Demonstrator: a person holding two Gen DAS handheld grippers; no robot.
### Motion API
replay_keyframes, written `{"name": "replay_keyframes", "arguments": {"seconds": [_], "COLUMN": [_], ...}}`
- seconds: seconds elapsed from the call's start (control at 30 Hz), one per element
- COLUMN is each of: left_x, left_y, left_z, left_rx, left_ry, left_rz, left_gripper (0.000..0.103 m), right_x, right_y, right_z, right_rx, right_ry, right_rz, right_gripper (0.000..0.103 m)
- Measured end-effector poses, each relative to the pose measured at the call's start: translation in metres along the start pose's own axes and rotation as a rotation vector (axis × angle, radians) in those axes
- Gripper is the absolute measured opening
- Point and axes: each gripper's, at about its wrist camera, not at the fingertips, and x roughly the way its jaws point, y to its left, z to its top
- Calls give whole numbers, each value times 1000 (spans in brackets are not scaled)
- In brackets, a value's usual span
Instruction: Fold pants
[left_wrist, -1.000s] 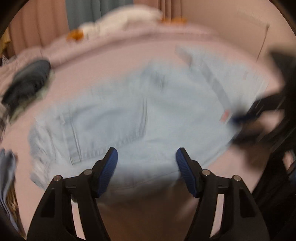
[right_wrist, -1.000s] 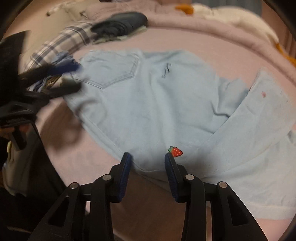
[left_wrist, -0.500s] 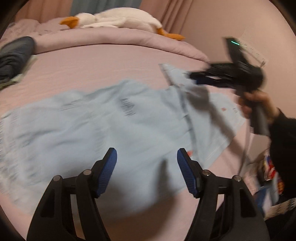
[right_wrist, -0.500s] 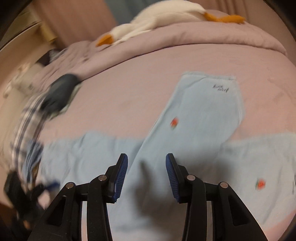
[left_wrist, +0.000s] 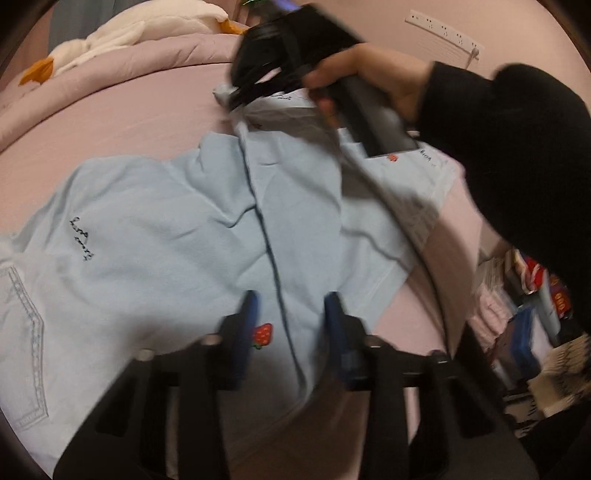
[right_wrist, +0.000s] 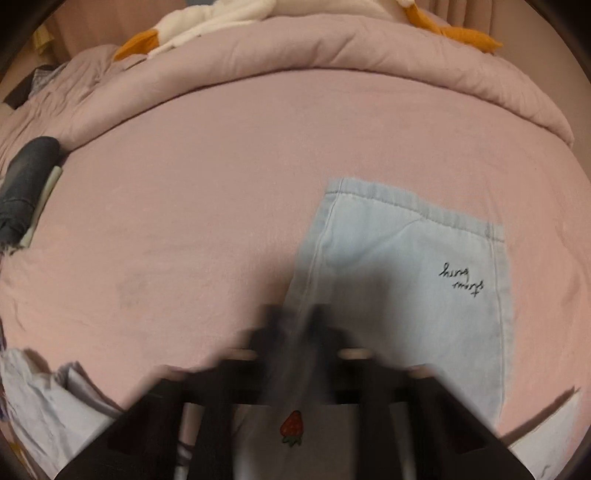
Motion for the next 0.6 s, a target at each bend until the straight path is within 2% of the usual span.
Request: {"name": "replay_keyframes", "arguments": {"seconds": [0.1,0.2,0.27,0.37,0.43,0.5,0.53,0.6], "left_x": [2,-3,-3,0,-4,-3,-3,-3], "left_y": [3,1,-2,-8,-2,-3,-2,-3], "left_z": [0,-9,-14,-14,-16,-16,-15,-15], "left_rx": [-28,-35,-34,-22,-11,-3,1,11], "left_ry": [-22,-32,-34,-31,-27,-17,-13,-3], "left_rz": [7,27,28,37,47,54,59,70], "left_gripper": [21,19,19,19,19,20,21,22], "right_x": [-38,-106,-150,-194,-197,-187,-175,-151], "right_y": [-25,-57,-83,-120,-145,-162,-177,-193], "right_z": [-16,-51,-84,-145,-184,-218,-238,-256], "right_rx": [92,166,226,330,432,517,575,672], "right_ry": [-104,-269,-369,-477,-495,-484,-457,-400], "right_rz": [68,144,163,162,181,161,168,211], "right_gripper": [4,4,4,4,4,4,4,4]}}
